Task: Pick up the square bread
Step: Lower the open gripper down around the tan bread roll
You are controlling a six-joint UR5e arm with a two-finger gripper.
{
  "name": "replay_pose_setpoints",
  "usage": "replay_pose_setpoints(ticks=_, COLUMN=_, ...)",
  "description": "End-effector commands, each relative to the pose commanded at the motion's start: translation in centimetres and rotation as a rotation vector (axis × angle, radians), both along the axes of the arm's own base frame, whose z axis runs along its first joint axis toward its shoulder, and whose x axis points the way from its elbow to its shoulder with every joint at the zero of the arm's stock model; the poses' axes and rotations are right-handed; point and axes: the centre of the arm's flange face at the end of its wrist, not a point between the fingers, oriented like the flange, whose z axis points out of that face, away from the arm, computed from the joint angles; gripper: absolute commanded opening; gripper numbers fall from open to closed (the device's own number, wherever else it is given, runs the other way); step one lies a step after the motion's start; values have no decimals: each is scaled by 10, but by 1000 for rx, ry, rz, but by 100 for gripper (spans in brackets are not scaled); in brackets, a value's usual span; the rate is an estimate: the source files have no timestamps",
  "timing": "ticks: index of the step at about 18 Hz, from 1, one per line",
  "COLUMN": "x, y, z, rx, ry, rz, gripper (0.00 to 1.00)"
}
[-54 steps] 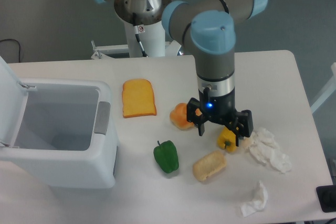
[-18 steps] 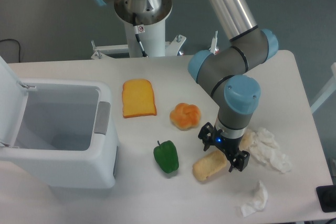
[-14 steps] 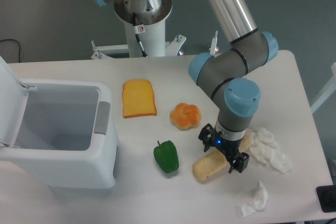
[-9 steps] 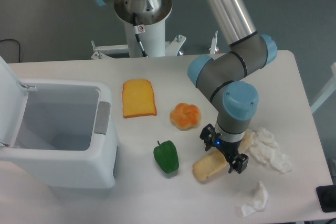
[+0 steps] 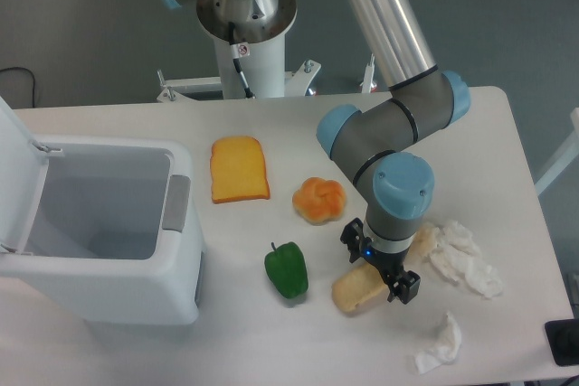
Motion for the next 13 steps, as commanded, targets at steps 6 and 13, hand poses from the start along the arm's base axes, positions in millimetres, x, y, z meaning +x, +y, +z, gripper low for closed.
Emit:
replay_pose_setpoints(ticks=6, x=3, y=2, z=-3, rx=-4, ry=-3, rz=-6, gripper=100)
replay_pose_setpoints(ticks=13, x=8, y=4, z=-6, rx=-11, ry=-8, rz=-12, gripper=100)
